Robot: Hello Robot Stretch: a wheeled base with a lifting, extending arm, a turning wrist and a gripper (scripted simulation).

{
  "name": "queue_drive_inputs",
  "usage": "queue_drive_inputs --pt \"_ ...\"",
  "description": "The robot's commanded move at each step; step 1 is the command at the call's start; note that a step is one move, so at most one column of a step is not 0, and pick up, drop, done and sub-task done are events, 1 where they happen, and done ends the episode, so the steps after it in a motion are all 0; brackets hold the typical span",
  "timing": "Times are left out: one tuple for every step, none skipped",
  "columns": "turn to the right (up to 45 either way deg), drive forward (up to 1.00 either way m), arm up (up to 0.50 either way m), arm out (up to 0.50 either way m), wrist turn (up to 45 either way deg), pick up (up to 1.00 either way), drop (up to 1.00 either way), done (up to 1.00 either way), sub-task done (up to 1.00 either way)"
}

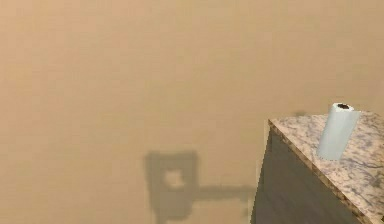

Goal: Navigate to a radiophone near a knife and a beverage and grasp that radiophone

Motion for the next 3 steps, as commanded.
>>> queue_drive_inputs --pt "0.0 0.0 0.0 0.0 45.0 0.0 0.0 0.0 0.0" --pt "0.0 0.0 0.0 0.0 45.0 0.0 0.0 0.0 0.0" --pt "0.0 0.0 0.0 0.0 45.0 0.0 0.0 0.0 0.0"
